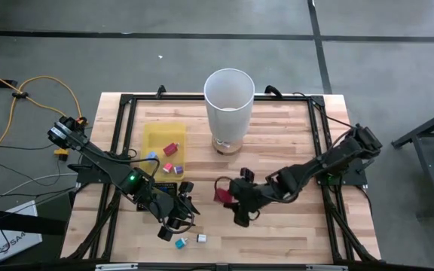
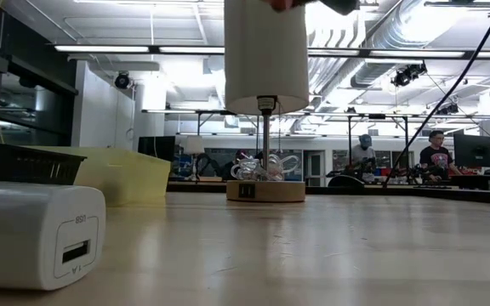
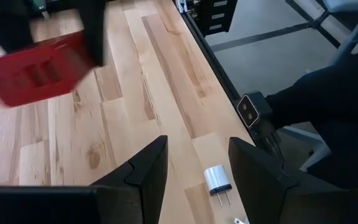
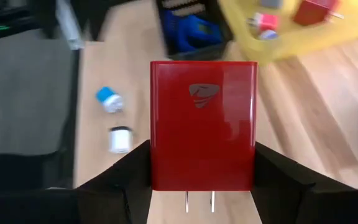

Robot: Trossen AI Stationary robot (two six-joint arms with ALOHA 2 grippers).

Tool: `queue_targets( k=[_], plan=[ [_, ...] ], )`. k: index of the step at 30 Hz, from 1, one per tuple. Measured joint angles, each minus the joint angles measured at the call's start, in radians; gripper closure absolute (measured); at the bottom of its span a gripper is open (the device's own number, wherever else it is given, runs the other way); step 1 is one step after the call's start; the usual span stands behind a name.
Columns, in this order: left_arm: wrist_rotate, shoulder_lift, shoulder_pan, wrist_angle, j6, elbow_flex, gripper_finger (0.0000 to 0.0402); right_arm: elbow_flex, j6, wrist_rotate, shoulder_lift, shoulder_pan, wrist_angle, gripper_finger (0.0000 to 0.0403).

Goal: Pick & Place Office items
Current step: Put the red charger adapter into the yellow bin

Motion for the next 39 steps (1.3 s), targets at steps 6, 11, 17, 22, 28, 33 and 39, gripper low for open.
queue_targets(
  k=[6,11,17,22,28,33,39],
  plan=[
    [0.0,0.0,0.0,0.015,0.0,0.0,0.0239,0.0,-0.094,-0.084,0.0,0.05,0.112,0.0197],
    [0.0,0.0,0.0,0.022,0.0,0.0,0.0239,0.0,-0.149,-0.163,0.0,0.075,0.2,0.0197],
    [0.0,0.0,0.0,0.039,0.028,0.0,0.0239,0.0,-0.165,-0.162,0.0,0.082,0.213,0.0197],
    [0.0,0.0,0.0,0.051,0.021,0.0,0.0239,0.0,-0.164,-0.16,0.0,0.081,0.2,0.0197],
    [0.0,0.0,0.0,0.066,0.02,0.0,0.0239,0.0,-0.162,-0.16,0.0,0.081,0.201,0.0197],
    [0.0,0.0,0.0,0.066,0.018,0.0,0.0239,0.0,-0.144,-0.162,0.0,0.081,0.201,0.0197],
    [0.0,0.0,0.0,0.067,0.254,0.0,0.0239,0.0,-0.102,-0.186,0.0,0.081,0.199,0.0197]
  ],
)
